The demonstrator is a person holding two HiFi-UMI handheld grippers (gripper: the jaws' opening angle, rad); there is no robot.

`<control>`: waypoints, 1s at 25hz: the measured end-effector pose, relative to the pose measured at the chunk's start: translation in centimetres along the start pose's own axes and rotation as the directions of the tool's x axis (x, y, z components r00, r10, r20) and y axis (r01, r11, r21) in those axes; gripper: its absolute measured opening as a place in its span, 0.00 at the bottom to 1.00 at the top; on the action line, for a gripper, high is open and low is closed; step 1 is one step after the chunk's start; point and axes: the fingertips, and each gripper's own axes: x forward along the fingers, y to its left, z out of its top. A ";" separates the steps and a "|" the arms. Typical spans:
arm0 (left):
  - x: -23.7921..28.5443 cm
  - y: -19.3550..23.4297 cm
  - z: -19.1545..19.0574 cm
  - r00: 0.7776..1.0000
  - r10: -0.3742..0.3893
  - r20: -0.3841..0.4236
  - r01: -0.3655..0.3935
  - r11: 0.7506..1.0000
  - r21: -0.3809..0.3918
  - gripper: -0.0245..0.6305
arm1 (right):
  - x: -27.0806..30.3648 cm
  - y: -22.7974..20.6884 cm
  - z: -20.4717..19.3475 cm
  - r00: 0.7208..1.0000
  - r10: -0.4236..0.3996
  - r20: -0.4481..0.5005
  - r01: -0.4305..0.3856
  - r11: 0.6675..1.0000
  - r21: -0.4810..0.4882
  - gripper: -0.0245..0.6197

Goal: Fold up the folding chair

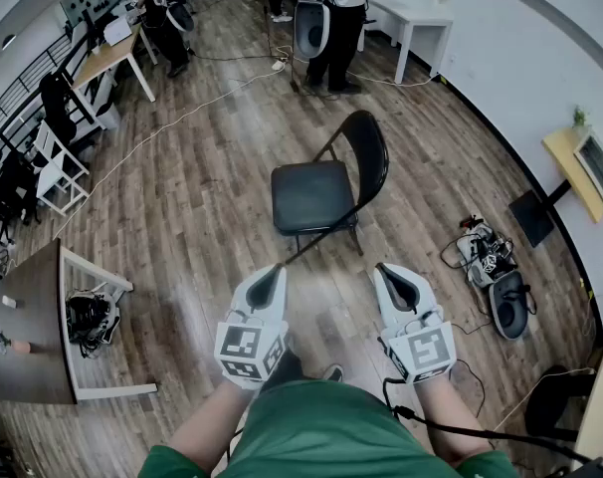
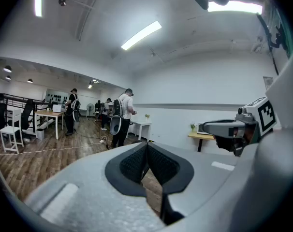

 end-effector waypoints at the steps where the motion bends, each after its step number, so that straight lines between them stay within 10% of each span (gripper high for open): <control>1: 0.0 0.3 0.0 1.000 0.001 -0.002 -0.001 1.000 -0.003 0.06 | 0.2 0.1 0.1 1.000 0.001 0.000 -0.001 1.000 0.000 0.04; 25: 6.6 16.2 1.5 0.996 -0.055 0.065 0.059 0.996 -0.061 0.06 | 14.6 1.1 0.0 0.987 -0.145 -0.074 0.143 0.989 -0.037 0.04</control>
